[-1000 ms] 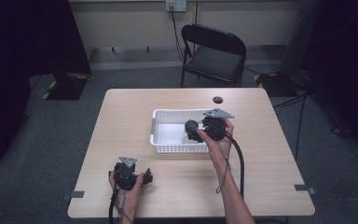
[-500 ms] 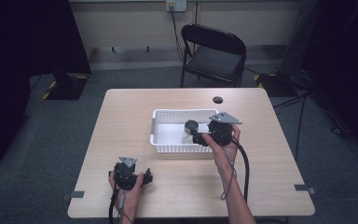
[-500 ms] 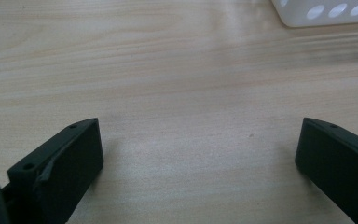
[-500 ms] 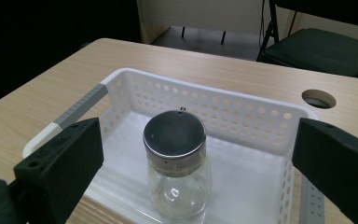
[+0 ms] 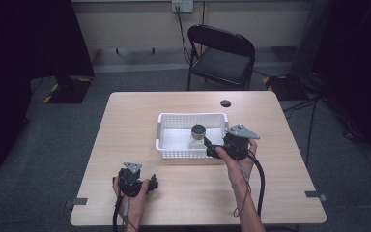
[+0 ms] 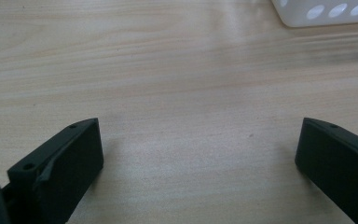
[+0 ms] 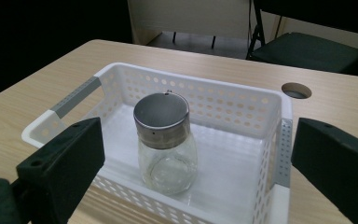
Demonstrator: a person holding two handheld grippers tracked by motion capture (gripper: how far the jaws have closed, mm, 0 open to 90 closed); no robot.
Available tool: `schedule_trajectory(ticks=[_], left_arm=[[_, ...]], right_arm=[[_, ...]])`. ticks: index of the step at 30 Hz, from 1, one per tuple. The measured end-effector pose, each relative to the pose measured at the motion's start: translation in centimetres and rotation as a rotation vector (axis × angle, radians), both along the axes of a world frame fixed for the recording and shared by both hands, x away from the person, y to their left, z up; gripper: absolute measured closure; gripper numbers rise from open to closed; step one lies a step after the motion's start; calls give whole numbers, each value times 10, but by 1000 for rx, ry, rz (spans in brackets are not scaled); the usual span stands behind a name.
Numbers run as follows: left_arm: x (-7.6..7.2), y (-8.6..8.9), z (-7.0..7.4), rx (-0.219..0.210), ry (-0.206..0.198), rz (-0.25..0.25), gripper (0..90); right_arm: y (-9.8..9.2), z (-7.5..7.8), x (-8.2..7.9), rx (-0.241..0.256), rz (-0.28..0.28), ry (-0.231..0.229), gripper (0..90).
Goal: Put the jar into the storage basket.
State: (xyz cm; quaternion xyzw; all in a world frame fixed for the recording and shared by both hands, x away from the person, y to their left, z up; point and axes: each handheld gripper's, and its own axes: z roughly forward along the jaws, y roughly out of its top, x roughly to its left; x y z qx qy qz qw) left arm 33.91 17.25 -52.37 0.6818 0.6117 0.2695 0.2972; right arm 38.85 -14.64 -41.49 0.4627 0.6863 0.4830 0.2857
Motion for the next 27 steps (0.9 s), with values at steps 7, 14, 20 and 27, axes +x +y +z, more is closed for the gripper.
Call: schedule_trajectory(ticks=[7,14,20,27], left_arm=[[0,0,0,0,0,0,2],[0,0,0,0,0,0,2],[0,0,0,0,0,0,2],[0,0,0,0,0,0,2]], right_arm=[[-9,-8,-14,3,-21,16,15],[-16,-24,-25,-12,-41,39,23],[-19,-30,-36,-26,-72,45,26],[-23,-40,-49,-15,-102,59,27]])
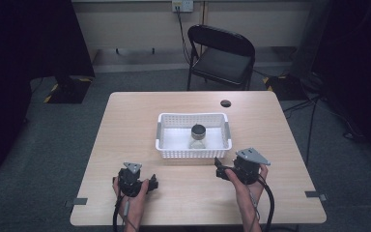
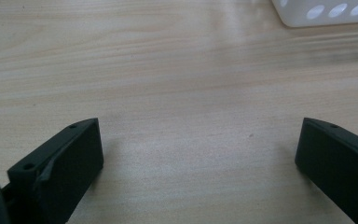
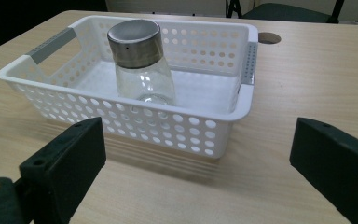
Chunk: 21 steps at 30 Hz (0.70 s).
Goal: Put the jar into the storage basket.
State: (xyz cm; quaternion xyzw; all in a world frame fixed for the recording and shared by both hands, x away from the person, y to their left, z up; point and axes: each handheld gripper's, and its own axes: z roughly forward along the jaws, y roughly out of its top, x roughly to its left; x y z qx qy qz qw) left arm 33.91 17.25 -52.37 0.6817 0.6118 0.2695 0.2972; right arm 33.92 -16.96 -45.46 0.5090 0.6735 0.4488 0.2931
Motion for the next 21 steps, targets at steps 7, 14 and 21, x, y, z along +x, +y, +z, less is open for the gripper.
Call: schedule_trajectory(ticks=[7,14,21], left_arm=[[0,0,0,0,0,0,2],[0,0,0,0,0,0,2],[0,0,0,0,0,0,2]], right_arm=[[-4,-15,-8,-8,-16,35,30],[-5,-33,-12,-66,-53,63,32],[-4,-50,-14,-94,-66,102,33]])
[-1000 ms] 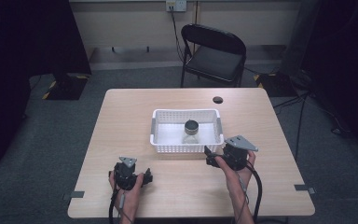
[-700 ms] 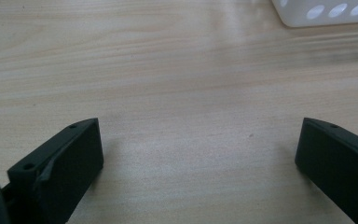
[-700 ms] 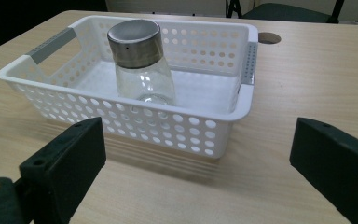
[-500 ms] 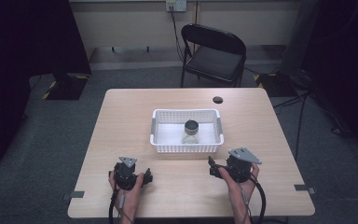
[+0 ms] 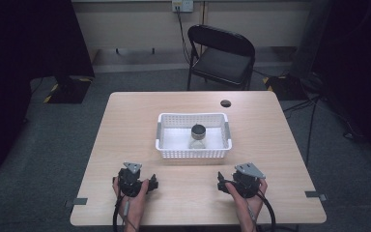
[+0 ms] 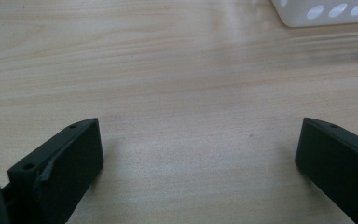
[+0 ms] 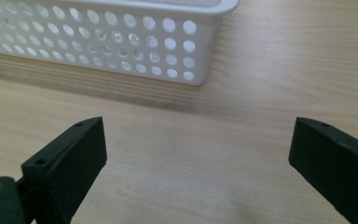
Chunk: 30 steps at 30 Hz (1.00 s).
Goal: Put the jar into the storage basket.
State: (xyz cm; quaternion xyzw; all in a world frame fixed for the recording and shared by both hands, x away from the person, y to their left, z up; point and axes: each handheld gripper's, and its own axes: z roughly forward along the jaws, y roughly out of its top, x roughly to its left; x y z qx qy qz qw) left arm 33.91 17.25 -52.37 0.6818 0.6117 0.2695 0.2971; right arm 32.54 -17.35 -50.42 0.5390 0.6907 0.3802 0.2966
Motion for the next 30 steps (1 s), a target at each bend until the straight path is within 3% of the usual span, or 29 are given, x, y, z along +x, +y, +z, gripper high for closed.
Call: schedule_trajectory(ticks=[9,16,21,30], left_arm=[[0,0,0,0,0,0,2],[0,0,0,0,0,0,2],[0,0,0,0,0,0,3],[0,0,0,0,0,0,2]], right_arm=[[2,-13,2,-15,1,43,39],[5,-21,10,-61,0,109,48],[5,-22,14,-61,7,143,46],[4,-22,15,-50,8,154,45]])
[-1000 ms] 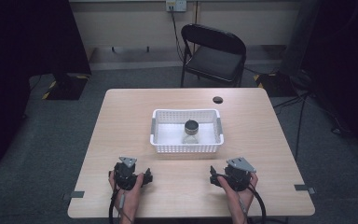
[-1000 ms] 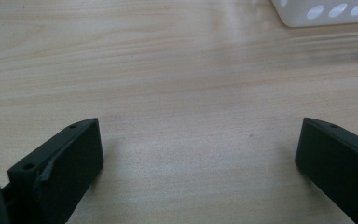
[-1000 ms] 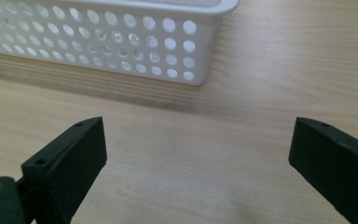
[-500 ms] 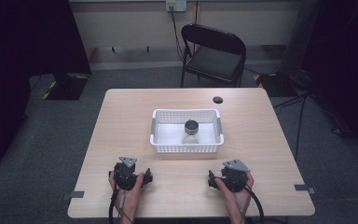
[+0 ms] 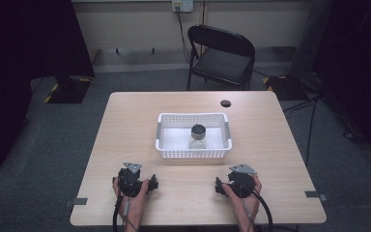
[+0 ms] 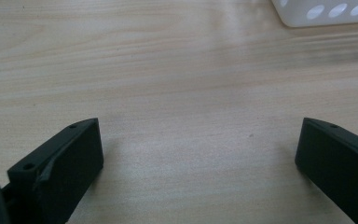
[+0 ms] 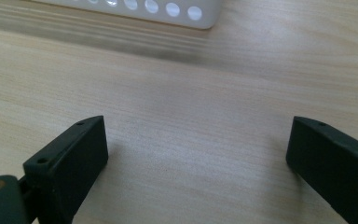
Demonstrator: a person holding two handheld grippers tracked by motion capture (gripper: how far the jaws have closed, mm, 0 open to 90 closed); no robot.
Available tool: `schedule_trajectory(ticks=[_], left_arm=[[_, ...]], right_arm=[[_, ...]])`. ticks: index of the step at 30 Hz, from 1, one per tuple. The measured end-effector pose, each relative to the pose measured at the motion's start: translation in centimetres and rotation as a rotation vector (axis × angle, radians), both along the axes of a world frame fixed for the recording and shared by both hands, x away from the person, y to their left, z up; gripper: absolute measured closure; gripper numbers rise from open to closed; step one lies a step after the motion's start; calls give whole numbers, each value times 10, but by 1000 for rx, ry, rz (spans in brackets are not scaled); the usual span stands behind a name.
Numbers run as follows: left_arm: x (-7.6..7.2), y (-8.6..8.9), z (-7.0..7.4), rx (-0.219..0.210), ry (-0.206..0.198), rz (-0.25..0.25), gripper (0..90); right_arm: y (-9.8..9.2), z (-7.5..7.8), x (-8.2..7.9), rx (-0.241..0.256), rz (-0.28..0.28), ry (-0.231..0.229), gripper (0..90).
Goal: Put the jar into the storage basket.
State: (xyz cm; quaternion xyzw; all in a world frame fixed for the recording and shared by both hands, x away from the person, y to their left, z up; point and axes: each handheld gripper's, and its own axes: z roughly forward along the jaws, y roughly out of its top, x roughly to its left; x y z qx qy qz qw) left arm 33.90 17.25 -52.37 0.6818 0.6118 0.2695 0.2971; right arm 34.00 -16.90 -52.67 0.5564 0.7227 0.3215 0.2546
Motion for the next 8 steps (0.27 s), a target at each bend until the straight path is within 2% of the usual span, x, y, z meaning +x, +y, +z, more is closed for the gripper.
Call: schedule_trajectory(ticks=[8], left_arm=[[0,0,0,0,0,0,2]], right_arm=[[0,0,0,2,1,1,42]])
